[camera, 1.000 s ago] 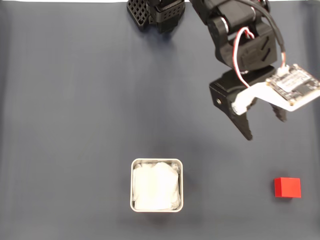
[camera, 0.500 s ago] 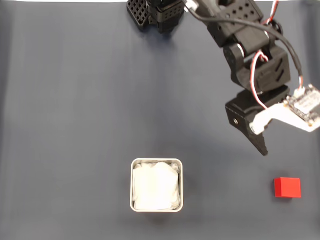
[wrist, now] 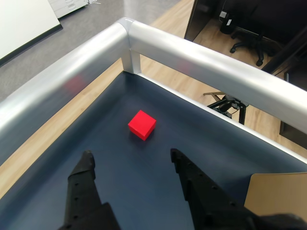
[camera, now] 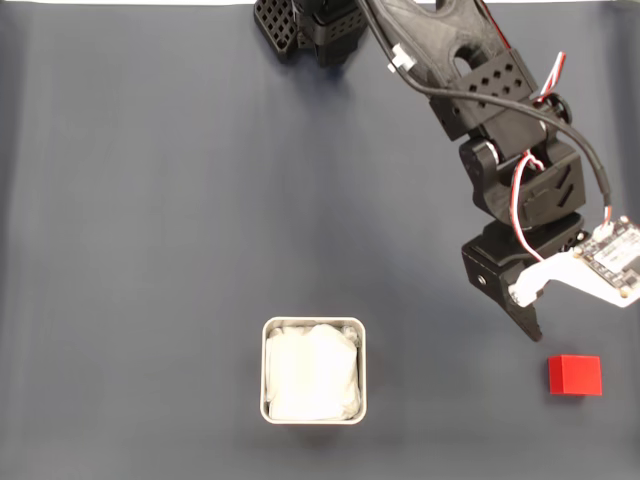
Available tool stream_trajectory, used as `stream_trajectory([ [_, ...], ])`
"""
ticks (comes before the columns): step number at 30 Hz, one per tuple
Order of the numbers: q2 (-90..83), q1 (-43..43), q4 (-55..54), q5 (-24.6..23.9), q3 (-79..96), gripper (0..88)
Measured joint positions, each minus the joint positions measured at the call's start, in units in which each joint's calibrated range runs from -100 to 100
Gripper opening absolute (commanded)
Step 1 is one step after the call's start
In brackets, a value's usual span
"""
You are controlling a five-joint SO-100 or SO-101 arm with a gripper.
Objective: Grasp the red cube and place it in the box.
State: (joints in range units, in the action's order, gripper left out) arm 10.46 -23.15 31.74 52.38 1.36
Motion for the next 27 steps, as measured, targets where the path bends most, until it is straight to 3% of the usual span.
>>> stream_trajectory([
  [27,17.5,-0.7,-1.8,-2.5,-14.6,40.7],
])
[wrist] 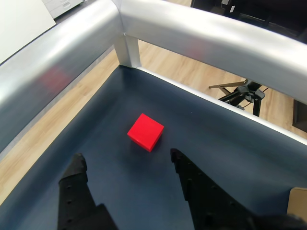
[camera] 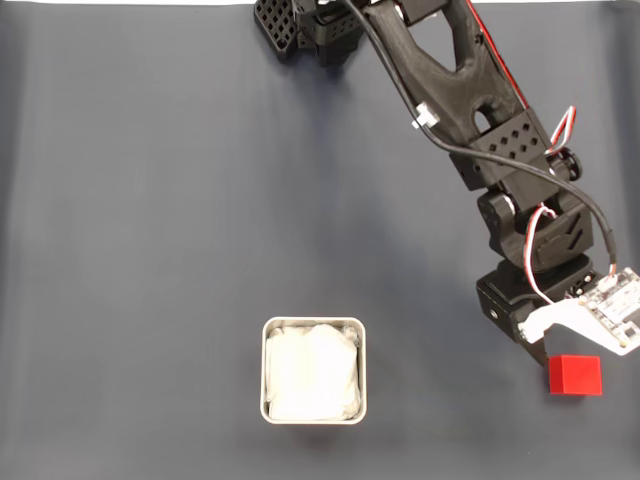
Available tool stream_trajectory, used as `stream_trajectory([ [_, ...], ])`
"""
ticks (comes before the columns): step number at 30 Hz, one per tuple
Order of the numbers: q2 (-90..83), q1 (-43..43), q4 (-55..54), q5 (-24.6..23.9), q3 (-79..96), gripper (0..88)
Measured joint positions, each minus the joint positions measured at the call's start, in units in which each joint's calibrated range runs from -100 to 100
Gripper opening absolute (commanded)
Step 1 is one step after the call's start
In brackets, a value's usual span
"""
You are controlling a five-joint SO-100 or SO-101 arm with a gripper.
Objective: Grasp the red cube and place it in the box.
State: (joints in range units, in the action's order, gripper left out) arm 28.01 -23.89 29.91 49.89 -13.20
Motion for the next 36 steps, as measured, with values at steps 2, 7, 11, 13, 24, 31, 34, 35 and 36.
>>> stream_trajectory([
  [2,0.9,0.0,0.0,-0.1,-1.0,40.8],
  [7,3.0,0.0,0.0,-0.1,-3.1,40.8],
  [11,4.9,0.0,0.0,-0.1,-4.6,40.8],
  [13,5.7,0.0,0.0,-0.1,-5.5,40.8],
  [24,10.5,0.0,0.0,-0.3,-10.2,40.8],
  [31,13.5,-0.1,0.0,-0.3,-13.4,40.8],
  [34,14.5,-0.1,0.0,-0.3,-15.2,40.9],
  [35,14.8,-0.1,0.0,-0.3,-15.6,40.9],
  [36,15.0,-0.1,0.0,-0.3,-16.2,40.9],
])
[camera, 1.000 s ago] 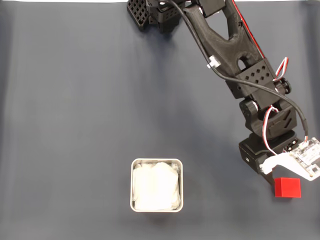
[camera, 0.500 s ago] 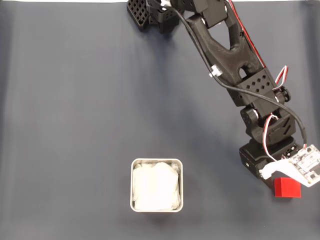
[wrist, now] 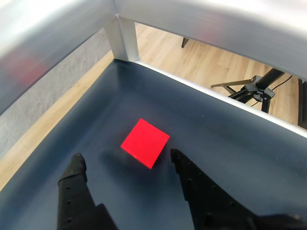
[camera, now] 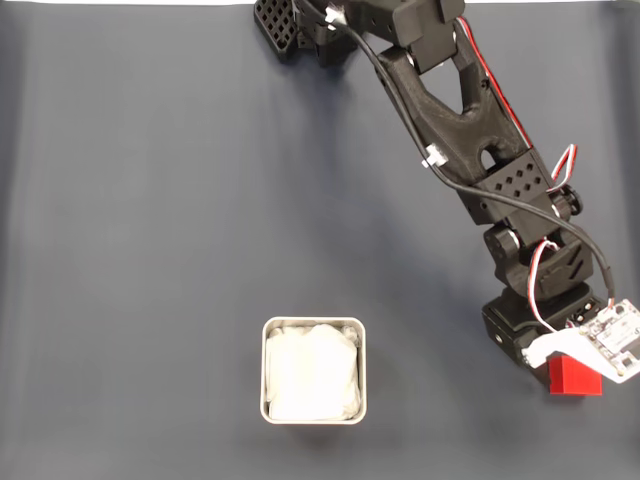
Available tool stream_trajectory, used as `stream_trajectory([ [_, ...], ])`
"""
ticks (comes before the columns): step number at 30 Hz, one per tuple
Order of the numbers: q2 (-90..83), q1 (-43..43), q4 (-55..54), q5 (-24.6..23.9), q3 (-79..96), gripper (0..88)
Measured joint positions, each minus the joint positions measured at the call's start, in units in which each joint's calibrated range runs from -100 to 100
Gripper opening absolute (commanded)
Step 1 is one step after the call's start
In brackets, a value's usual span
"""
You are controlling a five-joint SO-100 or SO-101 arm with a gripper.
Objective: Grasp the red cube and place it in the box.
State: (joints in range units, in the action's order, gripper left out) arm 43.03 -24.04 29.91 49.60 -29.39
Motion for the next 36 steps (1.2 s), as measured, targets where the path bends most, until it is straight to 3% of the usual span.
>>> stream_trajectory([
  [36,5.1,-2.9,-2.3,-0.1,-6.7,40.5],
])
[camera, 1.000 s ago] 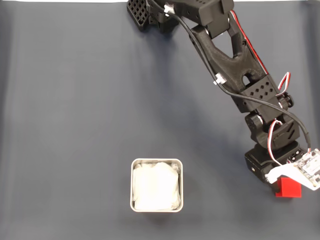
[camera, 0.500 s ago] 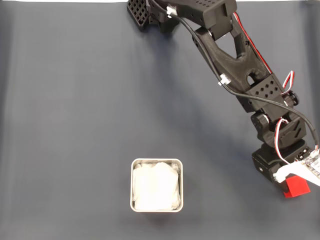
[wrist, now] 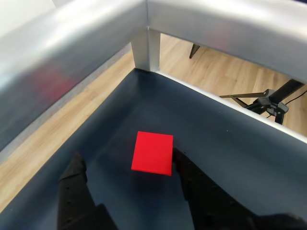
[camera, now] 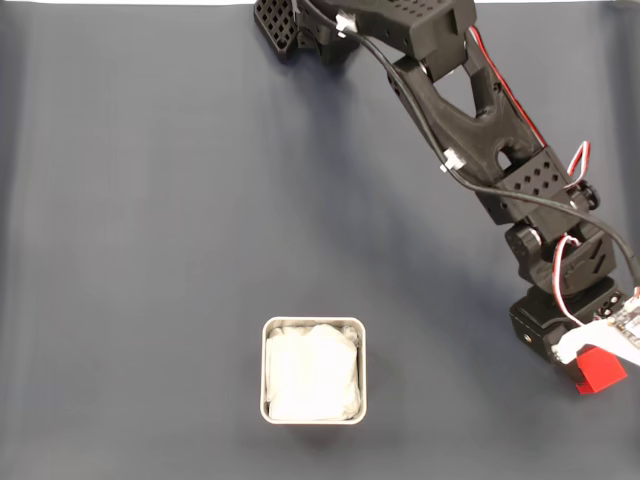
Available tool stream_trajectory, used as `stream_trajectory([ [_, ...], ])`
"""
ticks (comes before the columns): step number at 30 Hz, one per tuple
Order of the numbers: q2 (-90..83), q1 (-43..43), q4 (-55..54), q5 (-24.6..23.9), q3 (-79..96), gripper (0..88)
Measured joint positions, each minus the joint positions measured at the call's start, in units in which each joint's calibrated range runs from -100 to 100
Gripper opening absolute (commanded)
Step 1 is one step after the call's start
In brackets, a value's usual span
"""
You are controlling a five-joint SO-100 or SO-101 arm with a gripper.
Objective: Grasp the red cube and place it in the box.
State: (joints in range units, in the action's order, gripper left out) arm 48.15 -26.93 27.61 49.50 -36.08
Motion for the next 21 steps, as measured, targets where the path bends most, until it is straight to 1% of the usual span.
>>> stream_trajectory([
  [6,0.2,-0.2,0.0,0.0,0.0,38.0],
  [15,0.2,-0.5,0.0,0.5,0.0,25.1],
  [21,0.2,-0.5,0.0,0.9,0.0,19.5],
])
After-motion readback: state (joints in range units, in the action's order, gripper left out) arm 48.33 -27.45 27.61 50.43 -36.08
